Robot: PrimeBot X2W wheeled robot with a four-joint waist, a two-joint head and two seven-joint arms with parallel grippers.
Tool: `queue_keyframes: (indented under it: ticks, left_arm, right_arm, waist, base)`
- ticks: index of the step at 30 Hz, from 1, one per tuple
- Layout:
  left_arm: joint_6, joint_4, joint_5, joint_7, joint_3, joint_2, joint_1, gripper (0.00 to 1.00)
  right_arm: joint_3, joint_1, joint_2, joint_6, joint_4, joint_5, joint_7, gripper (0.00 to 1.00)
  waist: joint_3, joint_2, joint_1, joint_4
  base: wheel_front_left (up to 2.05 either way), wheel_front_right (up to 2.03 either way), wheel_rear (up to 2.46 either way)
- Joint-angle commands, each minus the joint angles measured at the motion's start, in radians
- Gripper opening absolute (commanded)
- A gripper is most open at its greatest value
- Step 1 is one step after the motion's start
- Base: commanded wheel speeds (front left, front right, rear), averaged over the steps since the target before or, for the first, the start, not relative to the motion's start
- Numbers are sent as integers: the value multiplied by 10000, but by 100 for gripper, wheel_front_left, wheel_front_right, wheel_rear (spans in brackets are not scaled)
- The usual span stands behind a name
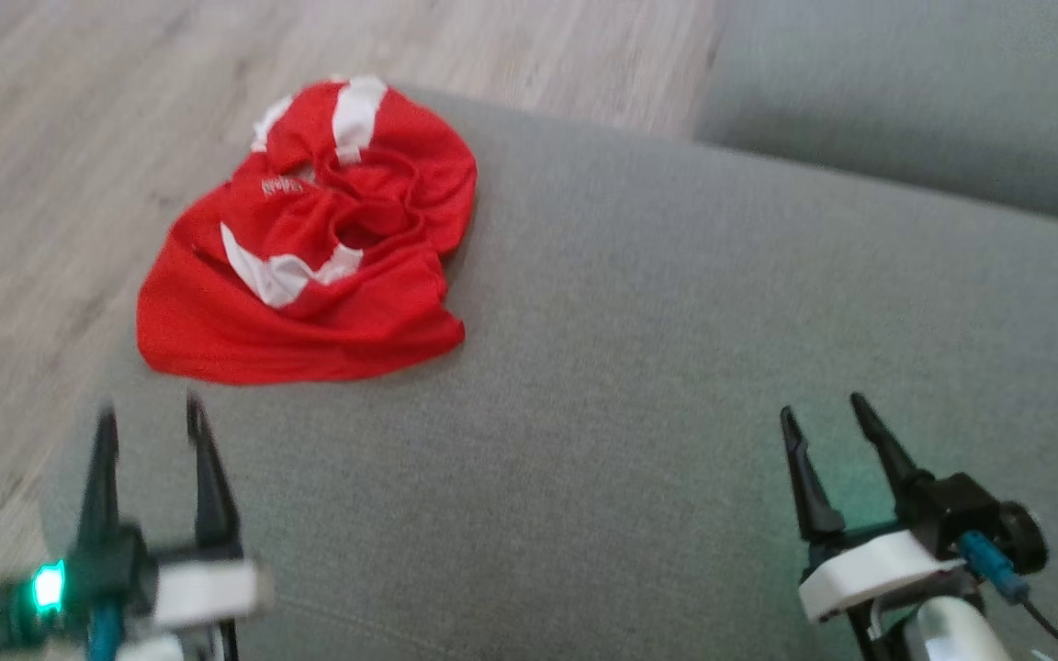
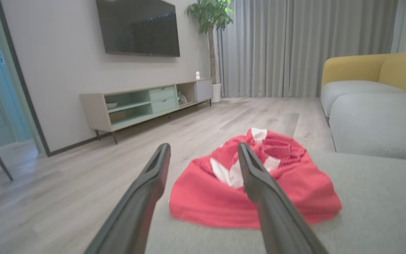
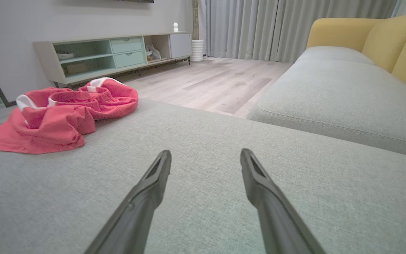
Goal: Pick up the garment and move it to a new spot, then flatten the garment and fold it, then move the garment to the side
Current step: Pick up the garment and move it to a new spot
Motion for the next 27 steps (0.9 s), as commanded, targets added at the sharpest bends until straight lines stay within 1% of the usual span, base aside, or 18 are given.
queue_keyframes:
  ticks: [1, 2, 3, 5, 8, 10, 11, 12, 13, 14, 17, 20, 23, 25, 27]
  left_arm:
    - [-131, -498, 141, -97, 211, 249, -1043, 100]
    - [-251, -555, 156, -97, 135, 321, -1405, 100]
    - [-482, -536, 153, -97, 9, 471, -2220, 100]
    - [-761, -163, 201, -39, -171, 686, -3099, 100]
    - [-1366, 666, 311, 543, -516, 1132, -4812, 100]
    - [-1702, 1339, 267, 1026, -730, 1243, -5993, 100]
    - [-1702, 1339, 267, 1026, -730, 1243, -5993, 100]
    - [-1854, 1718, 313, 1324, -913, 1311, -6533, 100]
    - [-1987, 2110, 295, 1590, -1093, 1311, -7047, 100]
    - [-2198, 2970, 152, 2181, -1452, 1241, -7934, 100]
    - [-2367, 4417, -289, 3091, -1904, 1135, -8842, 100]
    - [-2418, 5821, -617, 3938, -2482, 1268, -9360, 100]
    - [-2426, 6995, -1057, 4545, -3366, 1434, -9576, 100]
    - [-2427, 7670, -1164, 4693, -3685, 1745, -9716, 100]
    - [-2428, 8221, -1089, 4602, -3804, 1999, -9878, 100]
  right_arm:
    - [82, -454, -89, -7, -386, -268, -138, 100]
    - [-19, -510, -89, -7, -414, -461, -138, 100]
    - [-189, -632, -89, -7, -441, -881, -138, 100]
    - [-321, -759, -89, -7, -483, -1281, -138, 100]
    - [-546, -945, -123, -7, -639, -1847, -138, 100]
    - [-687, -1080, -300, -7, -813, -2056, -138, 100]
    - [-687, -1080, -300, -7, -813, -2056, -138, 100]
    - [-761, -1138, -410, -7, -911, -2114, -138, 100]
    - [-845, -1173, -529, -7, -1012, -2159, -138, 100]
    - [-995, -1209, -779, -7, -1215, -2216, -138, 100]
    - [-1107, -1172, -1072, -7, -1441, -2210, -138, 100]
    - [-1214, -1165, -1215, -7, -1588, -2183, -138, 100]
    - [-1169, -1105, -1261, -7, -1740, -2167, -138, 100]
    - [-1073, -1087, -1247, -7, -1787, -2160, -138, 100]
    - [-1019, -1129, -1223, -7, -1802, -2126, -138, 100]
  waist:
    - [678, 0, 0, -3]
    - [918, 0, 0, 7]
    - [1328, 0, 0, 38]
    - [1726, 0, 0, 78]
    - [2331, 0, 0, 125]
    - [2747, 0, 0, 164]
    - [2747, 0, 0, 164]
    - [2953, 0, 0, 178]
    - [3113, 0, 0, 202]
    - [3419, 0, 0, 241]
    - [3636, 0, 0, 157]
    - [3779, 0, 0, -6]
    - [3904, 0, 0, -129]
    - [3945, 0, 0, -248]
    - [4003, 0, 0, -371]
  base:
    - [0, 0, 0]
    - [0, 0, 0]
    - [0, 0, 0]
    - [0, 0, 0]
    - [0, 0, 0]
    - [0, 0, 0]
    - [0, 0, 0]
    - [0, 0, 0]
    - [0, 0, 0]
    - [0, 0, 0]
    - [0, 0, 0]
    - [0, 0, 0]
    - [0, 0, 0]
    - [0, 0, 0]
    - [0, 0, 0]
